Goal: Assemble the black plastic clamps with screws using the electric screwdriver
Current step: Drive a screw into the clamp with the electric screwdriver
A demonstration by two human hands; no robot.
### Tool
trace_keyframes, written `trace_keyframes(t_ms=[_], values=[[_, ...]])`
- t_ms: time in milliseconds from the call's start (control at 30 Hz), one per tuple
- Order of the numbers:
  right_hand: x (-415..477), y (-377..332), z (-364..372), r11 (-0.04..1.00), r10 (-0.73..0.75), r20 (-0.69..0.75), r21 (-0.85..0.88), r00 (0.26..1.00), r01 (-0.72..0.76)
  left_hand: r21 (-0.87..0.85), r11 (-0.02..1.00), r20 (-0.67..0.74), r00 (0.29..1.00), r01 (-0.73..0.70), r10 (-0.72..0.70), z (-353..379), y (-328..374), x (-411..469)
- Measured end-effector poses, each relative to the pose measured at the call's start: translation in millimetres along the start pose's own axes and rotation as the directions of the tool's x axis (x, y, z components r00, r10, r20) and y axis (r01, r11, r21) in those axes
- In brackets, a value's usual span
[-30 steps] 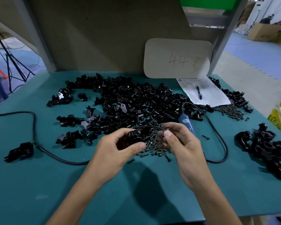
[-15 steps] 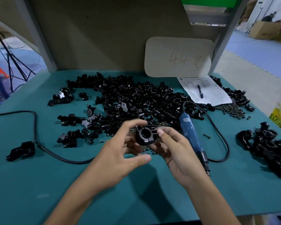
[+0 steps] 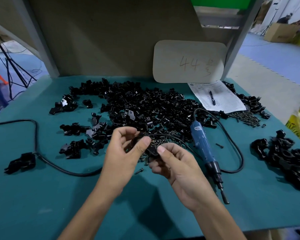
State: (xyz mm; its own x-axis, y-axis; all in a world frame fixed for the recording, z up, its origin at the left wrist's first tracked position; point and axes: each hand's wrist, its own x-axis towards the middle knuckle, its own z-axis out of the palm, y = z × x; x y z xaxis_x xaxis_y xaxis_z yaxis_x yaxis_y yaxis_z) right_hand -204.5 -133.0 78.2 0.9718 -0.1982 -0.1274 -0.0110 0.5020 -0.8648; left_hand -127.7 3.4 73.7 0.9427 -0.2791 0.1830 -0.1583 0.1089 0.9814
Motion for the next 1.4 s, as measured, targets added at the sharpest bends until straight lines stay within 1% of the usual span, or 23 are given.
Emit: trace_keyframes(t_ms=[33,67,100,133,167,200,233,267,300,367,467,567,633,700,800,867,1000,1067,1200,1267,1333,1400], values=[[0,4,1,0.998,-0.059,-0.022,-0.033,0.998,0.058,-0.074,0.996,-0.016,0.999,0.048,-0.049,2,-2,1],[0,8,1,0.988,-0.127,-0.048,-0.092,0.991,0.123,-0.11,0.99,-0.015,0.996,0.083,-0.085,2,-3,1],[0,12,1,0.962,-0.21,-0.072,-0.19,0.975,0.194,-0.135,0.984,0.003,0.993,0.118,-0.118,3,-2,1],[0,15,0,0.911,-0.302,-0.076,-0.316,0.95,0.264,-0.173,0.972,0.034,0.987,0.161,-0.157,3,-1,1],[0,18,-2,0.833,-0.38,-0.05,-0.452,0.923,0.319,-0.231,0.949,0.078,0.976,0.214,-0.201,2,1,1],[0,21,-4,0.743,-0.427,-0.001,-0.57,0.904,0.35,-0.292,0.917,0.13,0.961,0.271,-0.242,2,2,1],[-1,23,-6,0.662,-0.442,0.052,-0.654,0.895,0.366,-0.337,0.888,0.172,0.948,0.313,-0.269,2,3,1],[-1,25,-6,0.608,-0.439,0.094,-0.701,0.894,0.372,-0.36,0.869,0.192,0.939,0.339,-0.287,3,3,1],[-1,26,-6,0.584,-0.429,0.12,-0.72,0.895,0.376,-0.365,0.862,0.191,0.935,0.352,-0.3,3,2,1],[-2,27,-4,0.596,-0.41,0.137,-0.708,0.902,0.379,-0.361,0.865,0.153,0.937,0.349,-0.314,4,1,1],[-1,17,-6,0.712,-0.409,0.08,-0.595,0.909,0.373,-0.369,0.871,0.101,0.945,0.325,-0.311,2,0,3],[4,0,-10,0.816,-0.407,0.019,-0.441,0.913,0.373,-0.364,0.87,0.113,0.943,0.332,-0.312,-5,0,3],[7,-8,-11,0.858,-0.389,0.003,-0.363,0.921,0.364,-0.346,0.882,0.129,0.947,0.32,-0.293,-6,2,1],[10,-14,-12,0.861,-0.389,0.019,-0.348,0.921,0.371,-0.264,0.928,0.124,0.963,0.263,-0.238,-5,4,0],[13,-23,-13,0.857,-0.375,0.065,-0.357,0.925,0.372,-0.065,0.995,0.115,0.991,0.078,-0.07,-5,7,-1],[15,-27,-12,0.844,-0.37,0.103,-0.378,0.923,0.38,-0.008,0.999,0.107,0.993,-0.044,0.044,-4,8,-3],[15,-27,-7,0.827,-0.381,0.146,-0.388,0.913,0.407,0.069,0.978,0.076,0.978,-0.198,0.193,-3,11,-7],[14,-26,-6,0.834,-0.373,0.156,-0.375,0.915,0.404,0.082,0.969,0.065,0.971,-0.234,0.229,-4,11,-8],[12,-28,-7,0.874,-0.341,0.158,-0.31,0.927,0.375,0.107,0.961,0.054,0.966,-0.256,0.251,-6,10,-7],[12,-29,-8,0.875,-0.34,0.142,-0.313,0.929,0.368,0.119,0.955,0.052,0.963,-0.271,0.266,-6,11,-8],[11,-28,-8,0.872,-0.331,0.157,-0.328,0.931,0.365,0.147,0.945,0.064,0.956,-0.293,0.287,-6,12,-8],[12,-27,-8,0.872,-0.323,0.177,-0.326,0.93,0.365,0.187,0.941,0.073,0.959,-0.282,0.273,-7,12,-9]])
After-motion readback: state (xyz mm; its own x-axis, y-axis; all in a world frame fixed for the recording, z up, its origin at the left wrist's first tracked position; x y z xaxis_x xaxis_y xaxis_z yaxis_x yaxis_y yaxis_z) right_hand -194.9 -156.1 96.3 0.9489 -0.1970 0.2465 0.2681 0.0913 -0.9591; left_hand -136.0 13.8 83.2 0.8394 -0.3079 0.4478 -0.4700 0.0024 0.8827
